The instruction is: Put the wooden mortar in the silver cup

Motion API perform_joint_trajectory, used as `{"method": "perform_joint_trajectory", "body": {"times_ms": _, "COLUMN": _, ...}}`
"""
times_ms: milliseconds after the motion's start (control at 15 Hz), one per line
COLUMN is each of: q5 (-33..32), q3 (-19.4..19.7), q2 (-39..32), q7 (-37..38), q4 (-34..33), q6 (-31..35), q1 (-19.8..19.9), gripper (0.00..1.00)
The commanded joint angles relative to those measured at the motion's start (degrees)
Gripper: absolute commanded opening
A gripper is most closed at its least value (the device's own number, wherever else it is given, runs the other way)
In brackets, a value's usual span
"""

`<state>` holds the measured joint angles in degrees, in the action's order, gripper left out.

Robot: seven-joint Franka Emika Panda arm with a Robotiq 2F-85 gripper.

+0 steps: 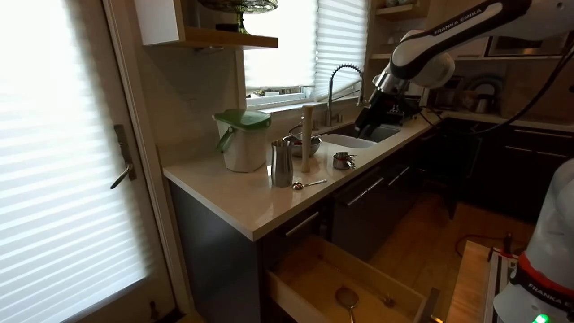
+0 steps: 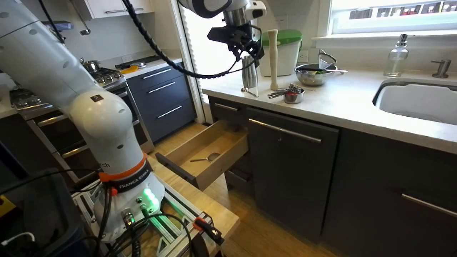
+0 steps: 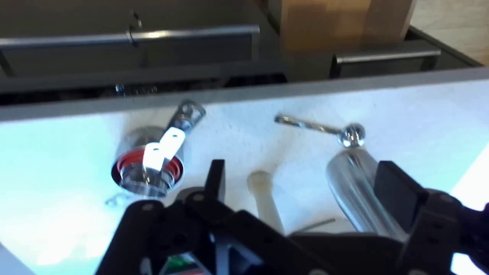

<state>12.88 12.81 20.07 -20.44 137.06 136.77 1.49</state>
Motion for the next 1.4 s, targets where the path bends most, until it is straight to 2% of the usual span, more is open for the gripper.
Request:
{"method": "perform_joint_trajectory", "body": {"times_ms": 0, "q5": 3.32, "q3": 0.06, "q2": -0.73, "q7": -5.1, "q4": -4.44, "q6": 6.25, "q1": -2.99, "gripper": 1.0}}
{"method": "perform_joint_trajectory", "body": {"times_ms": 200, "q5": 1.55, "q3": -0.55, "q2": 0.56, "q7": -5.27, "q4": -8.39, "q6": 7.0, "q1": -3.58, "gripper": 1.0}}
{"method": "perform_joint_trajectory", "body": {"times_ms": 533, "q5": 1.33, "q3": -0.82, "q2": 0.44, "q7": -4.23, "q4": -9.58, "q6": 6.84, "q1": -3.63, "gripper": 1.0}}
{"method": "perform_joint_trajectory", "body": {"times_ms": 800, "q5": 2.18, "q3": 0.37, "q2": -4.38, "q7": -3.28, "q4": -15.79, "q6": 7.31, "q1": -3.24, "gripper": 1.0}}
{"method": "perform_joint_trajectory", "body": {"times_ms": 1067, "q5": 2.3, "q3": 1.06, "q2": -11.36, "q7": -1.77, "q4": -26.44, "q6": -1.52, "q1": -1.93, "gripper": 1.0}}
{"method": "perform_joint_trajectory", "body": {"times_ms": 1200, "q5": 1.58, "q3": 0.65, "q2": -15.96, "q7": 0.06, "q4": -32.81, "q6": -8.17, "q1": -0.39, "gripper": 1.0}}
{"method": "perform_joint_trajectory", "body": {"times_ms": 1333, "q5": 8.29, "q3": 0.86, "q2": -20.26, "q7": -3.02, "q4": -37.66, "q6": -12.89, "q1": 0.14, "gripper": 1.0}}
